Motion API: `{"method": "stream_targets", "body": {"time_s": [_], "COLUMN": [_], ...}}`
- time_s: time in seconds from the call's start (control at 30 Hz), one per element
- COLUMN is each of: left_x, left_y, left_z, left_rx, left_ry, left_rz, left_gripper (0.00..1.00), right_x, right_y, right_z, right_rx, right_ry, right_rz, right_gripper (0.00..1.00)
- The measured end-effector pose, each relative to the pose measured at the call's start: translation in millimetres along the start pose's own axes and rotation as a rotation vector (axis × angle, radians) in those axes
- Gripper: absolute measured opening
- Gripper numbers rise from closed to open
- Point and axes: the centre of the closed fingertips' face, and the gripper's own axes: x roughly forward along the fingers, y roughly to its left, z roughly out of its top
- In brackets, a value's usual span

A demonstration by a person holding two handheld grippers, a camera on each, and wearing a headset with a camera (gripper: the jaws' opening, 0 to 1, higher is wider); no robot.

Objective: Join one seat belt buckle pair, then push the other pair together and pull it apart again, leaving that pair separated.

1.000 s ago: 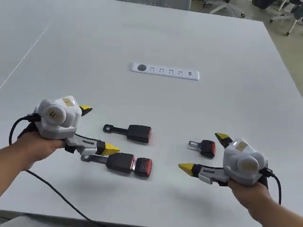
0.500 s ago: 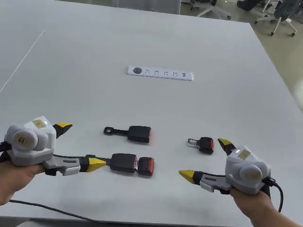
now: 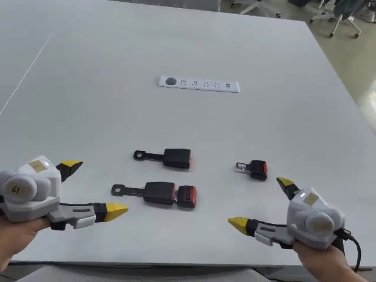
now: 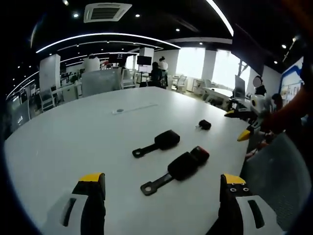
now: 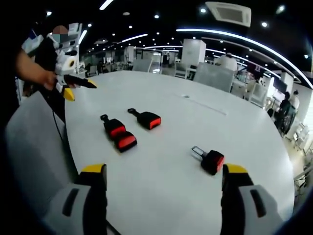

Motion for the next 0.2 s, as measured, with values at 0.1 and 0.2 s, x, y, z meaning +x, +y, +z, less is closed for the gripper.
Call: {"method": "stream_targets", "body": {"time_s": [0.1,0.2], "left_x": [-0.4,-0.8], "left_y": [-1.0,-1.6], "left_z": [-0.2,1.4], "left_rx": [0.001,-0.002], "left_ry": [-0.003,-0.010], "left_rz": [-0.002,0.000], "left_gripper": [1.00,1.00], "right_x": [-2.7,-4.4], "right_y": [0.3,-0.2], "right_z": [-0.2,0.2], "right_rx": [-0.005,-0.003], "right_ry": [0.002,0.000], "right_rz": [-0.005,-0.009], "right_gripper": [1.00,1.00]}}
